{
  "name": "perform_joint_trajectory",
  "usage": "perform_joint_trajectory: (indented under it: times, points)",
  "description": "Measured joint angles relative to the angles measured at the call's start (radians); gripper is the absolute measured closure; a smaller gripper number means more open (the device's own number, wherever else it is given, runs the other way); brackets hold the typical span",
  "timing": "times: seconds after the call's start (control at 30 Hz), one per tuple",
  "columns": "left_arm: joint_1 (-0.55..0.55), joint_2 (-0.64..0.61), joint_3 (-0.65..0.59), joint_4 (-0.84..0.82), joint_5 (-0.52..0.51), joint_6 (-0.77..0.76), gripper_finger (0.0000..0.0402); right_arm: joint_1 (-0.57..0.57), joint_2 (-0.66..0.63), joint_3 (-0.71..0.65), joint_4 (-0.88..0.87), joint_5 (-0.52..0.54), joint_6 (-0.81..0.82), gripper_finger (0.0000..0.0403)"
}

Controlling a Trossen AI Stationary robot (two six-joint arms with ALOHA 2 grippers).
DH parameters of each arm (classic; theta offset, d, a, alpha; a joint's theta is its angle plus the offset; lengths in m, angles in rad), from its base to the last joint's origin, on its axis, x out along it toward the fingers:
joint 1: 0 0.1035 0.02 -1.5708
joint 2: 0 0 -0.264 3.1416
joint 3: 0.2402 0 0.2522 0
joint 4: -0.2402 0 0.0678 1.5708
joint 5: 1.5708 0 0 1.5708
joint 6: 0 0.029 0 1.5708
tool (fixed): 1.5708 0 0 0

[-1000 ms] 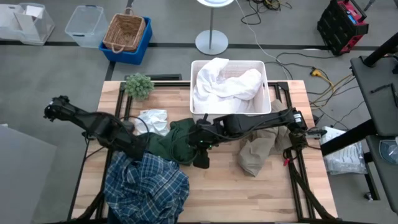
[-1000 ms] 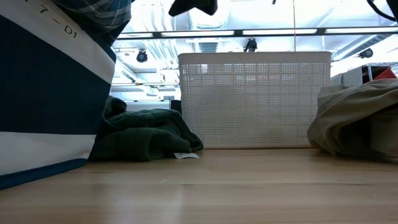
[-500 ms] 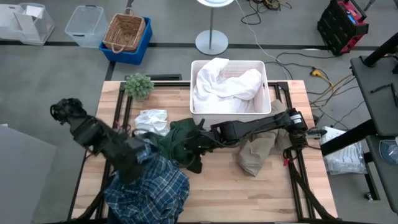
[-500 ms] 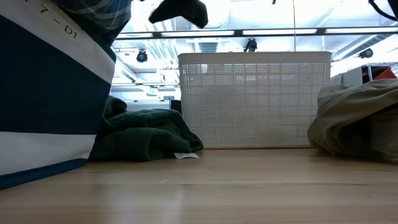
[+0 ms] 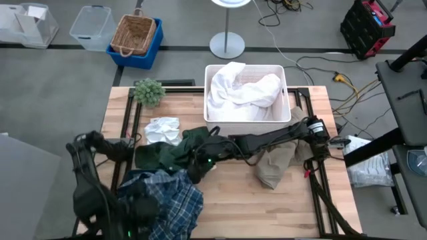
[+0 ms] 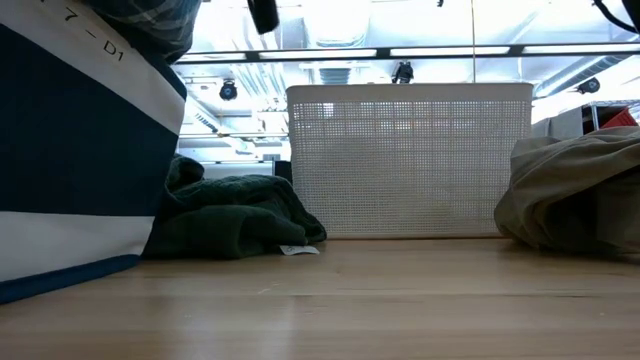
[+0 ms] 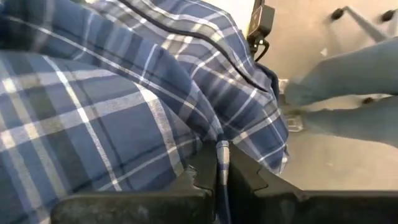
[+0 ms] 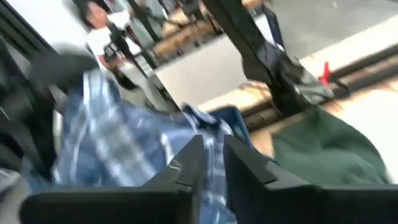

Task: Sort clothes
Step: Put the blue shirt in the blue bin

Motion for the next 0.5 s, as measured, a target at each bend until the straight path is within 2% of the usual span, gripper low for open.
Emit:
perform_joint_trajectory:
  times: [0.17, 0.37, 0.5]
  points:
    - [-0.025, 0.107, 0.034, -0.001, -0.013, -0.033, 0.0402, 0.029, 0.018, -0.007, 0.119, -0.029, 0.025, 0.0389]
    - [-0.031, 0.171, 0.035, -0.007, -0.013, -0.043, 0.0402, 0.073, 0.116, 0.006, 0.25, -0.082, 0.12, 0.0391]
    - [-0.042, 0.184, 0.043, -0.011, -0.001, -0.071, 0.0401, 0.096, 0.216, 0.081, 0.339, -0.181, 0.148, 0.039]
